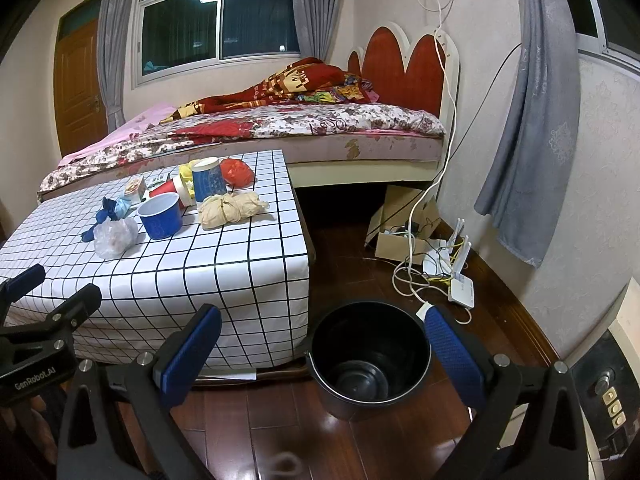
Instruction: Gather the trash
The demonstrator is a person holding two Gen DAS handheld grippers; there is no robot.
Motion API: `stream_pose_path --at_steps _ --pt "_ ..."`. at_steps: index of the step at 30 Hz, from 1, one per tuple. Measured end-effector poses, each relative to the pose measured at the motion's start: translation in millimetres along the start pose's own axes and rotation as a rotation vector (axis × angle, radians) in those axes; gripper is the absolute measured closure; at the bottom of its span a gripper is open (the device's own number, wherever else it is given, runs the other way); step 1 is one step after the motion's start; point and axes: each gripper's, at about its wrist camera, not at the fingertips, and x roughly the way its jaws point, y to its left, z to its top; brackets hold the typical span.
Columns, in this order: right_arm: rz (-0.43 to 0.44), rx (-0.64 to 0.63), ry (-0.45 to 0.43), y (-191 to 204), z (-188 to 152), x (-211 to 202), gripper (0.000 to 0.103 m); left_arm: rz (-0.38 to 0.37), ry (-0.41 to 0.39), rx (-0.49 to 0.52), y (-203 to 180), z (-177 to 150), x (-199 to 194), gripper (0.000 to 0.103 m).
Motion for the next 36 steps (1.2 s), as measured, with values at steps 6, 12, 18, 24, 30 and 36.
stream_pose_path --at_steps 6,12,18,24,30,36 --pt "0.001 0.001 0.001 -0.7 0.6 0.1 0.001 0.001 0.000 -0.001 -0.1 0.2 0.1 0.001" --pt "0.002 -0.001 0.000 -1.1 1.1 -0.2 0.001 -0.001 0.002 -0.001 0.0 0.0 0.4 0.001" --pt "0.001 0.001 0.001 -0.7 1.4 -0.5 0.001 0.000 0.002 -0.001 -0.6 0.3 1.0 0.001" --pt "0.002 0.000 0.001 -0.9 1.3 0.1 0.001 -0.002 0.003 -0.001 -0.4 0.2 0.9 0.001" --pt "0.004 0.002 -0.004 -0.2 3.1 -0.6 0.001 -0.003 0.003 -0.002 -0.5 0.4 0.6 0.001" --pt "0.003 0.003 -0.004 0.4 3.9 -1.2 0.001 -0.005 0.005 -0.002 -0.6 0.3 0.6 0.001"
